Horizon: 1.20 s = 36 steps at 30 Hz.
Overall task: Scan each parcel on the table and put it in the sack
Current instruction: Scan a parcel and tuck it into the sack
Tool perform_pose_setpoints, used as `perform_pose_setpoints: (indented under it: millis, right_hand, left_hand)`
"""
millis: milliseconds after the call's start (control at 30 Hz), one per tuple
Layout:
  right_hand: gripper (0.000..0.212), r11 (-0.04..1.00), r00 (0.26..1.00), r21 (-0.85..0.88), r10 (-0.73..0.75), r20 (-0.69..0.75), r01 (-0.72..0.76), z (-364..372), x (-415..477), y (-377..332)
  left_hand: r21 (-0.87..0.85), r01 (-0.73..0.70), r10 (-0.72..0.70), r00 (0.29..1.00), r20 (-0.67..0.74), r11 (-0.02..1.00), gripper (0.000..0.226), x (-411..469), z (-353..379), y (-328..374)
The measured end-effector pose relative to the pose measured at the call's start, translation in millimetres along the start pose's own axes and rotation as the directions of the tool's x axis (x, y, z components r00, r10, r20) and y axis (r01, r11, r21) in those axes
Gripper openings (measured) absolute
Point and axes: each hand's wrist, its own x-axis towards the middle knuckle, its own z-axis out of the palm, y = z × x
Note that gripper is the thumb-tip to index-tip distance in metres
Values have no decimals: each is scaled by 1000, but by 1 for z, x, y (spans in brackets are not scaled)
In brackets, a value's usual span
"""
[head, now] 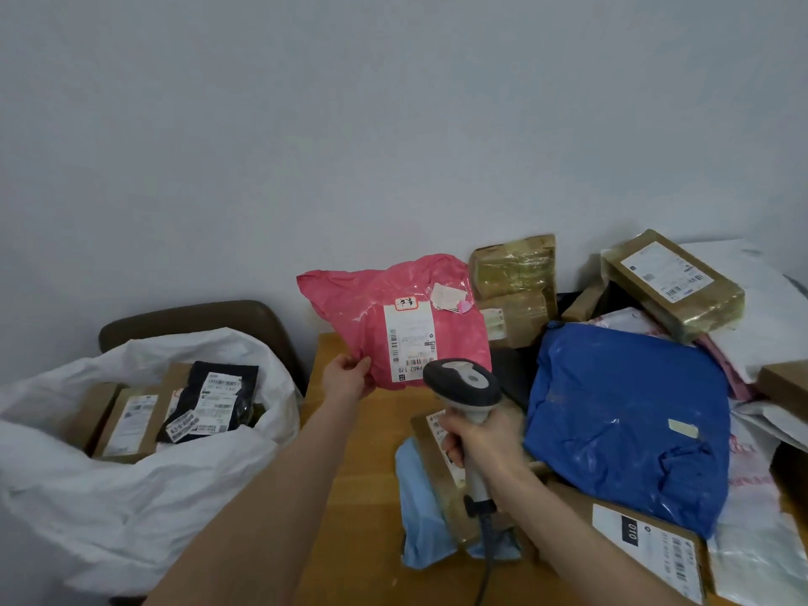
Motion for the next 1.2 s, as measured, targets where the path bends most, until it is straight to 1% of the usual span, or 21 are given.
perform_pose_setpoints:
  millis: [67, 133, 200, 300, 433, 500, 567, 633, 700, 733, 833, 900, 933, 967, 1000, 1033, 1067, 1100, 1133, 1167, 1200]
  right_hand:
    - [15, 999, 1000, -32, -20, -3, 19, 16, 9, -7]
    - [11, 998, 998, -35, -50, 31, 51, 41, 21, -17]
    - [13, 995, 994, -61, -76, 80, 81, 73, 31, -26]
    - [15, 989, 981, -70, -118, 154, 131, 133, 44, -36]
    - [17, 982, 957, -105, -126, 263, 158, 230, 53, -43]
    - [15, 981, 948, -123, -109, 298, 151, 282, 58, -44]
    - [11, 974, 947, -161, -106, 302, 160, 334, 63, -44]
    - [10, 956, 951, -212, -139, 275, 201, 381, 68, -41]
    - [10, 947, 943, -233, -147, 298, 221, 422, 74, -38]
    - [10, 946, 941, -255, -114, 319, 201, 440, 77, -35]
    - [16, 916, 935, -372, -13, 353, 153, 483, 86, -21]
    - [13, 905, 919, -402, 34, 394, 138, 504, 86, -9]
    - [12, 912, 906, -391, 55, 419, 125, 513, 85, -3]
    - [15, 921, 895, -375, 76, 440, 106, 520, 86, 3]
    - [18, 933, 888, -352, 95, 450, 78, 526, 86, 8]
    - [20, 950, 883, -310, 108, 458, 45, 532, 88, 10]
    - [23, 965, 880, -262, 110, 463, 17, 535, 89, 11]
    - [25, 972, 887, -236, 110, 449, -1, 538, 91, 12]
    - [24, 973, 904, -231, 104, 415, -6, 540, 95, 13]
    - [22, 970, 923, -245, 100, 372, -6, 539, 98, 12]
    - [19, 964, 938, -264, 107, 329, -17, 535, 101, 12]
  left_hand:
    - [-6, -6, 6, 1000, -10, 1000, 2, 4, -20, 3]
    - [16, -22, 23, 999, -35, 1000, 7, 11, -49, 8]
    - [33, -27, 30, 995, -92, 999, 11, 22, -85, 12]
    - [32, -42, 46, 986, -158, 999, 6, 44, -147, 17]
    - [155, -53, 87, 972, -218, 986, 7, 79, -242, 19]
    - [236, -55, 115, 961, -252, 970, 10, 99, -289, 17]
    - [303, -42, 134, 948, -290, 952, 11, 121, -332, 17]
    - [412, -8, 147, 940, -307, 911, 11, 143, -370, 16]
    - [526, 34, 138, 949, -284, 850, 14, 161, -401, 13]
    - [602, 58, 133, 954, -267, 796, 16, 168, -416, 9]
    - [808, 152, 69, 970, -232, 570, 18, 177, -455, -8]
    - [885, 204, 8, 974, -228, 418, 21, 177, -476, -18]
    - [904, 222, -2, 971, -238, 365, 24, 177, -483, -22]
    - [914, 233, 15, 967, -252, 331, 25, 179, -488, -22]
    - [924, 230, 71, 962, -264, 307, 27, 181, -489, -20]
    - [935, 200, 159, 954, -254, 293, 29, 184, -488, -17]
    - [950, 125, 254, 946, -201, 285, 32, 187, -485, -13]
    - [965, 16, 328, 939, -104, 261, 36, 191, -479, -11]
    - [972, -95, 342, 939, 16, 213, 41, 194, -471, -11]
    - [969, -174, 289, 950, 119, 173, 47, 196, -463, -13]
    - [968, -205, 184, 967, 177, 147, 53, 198, -454, -18]
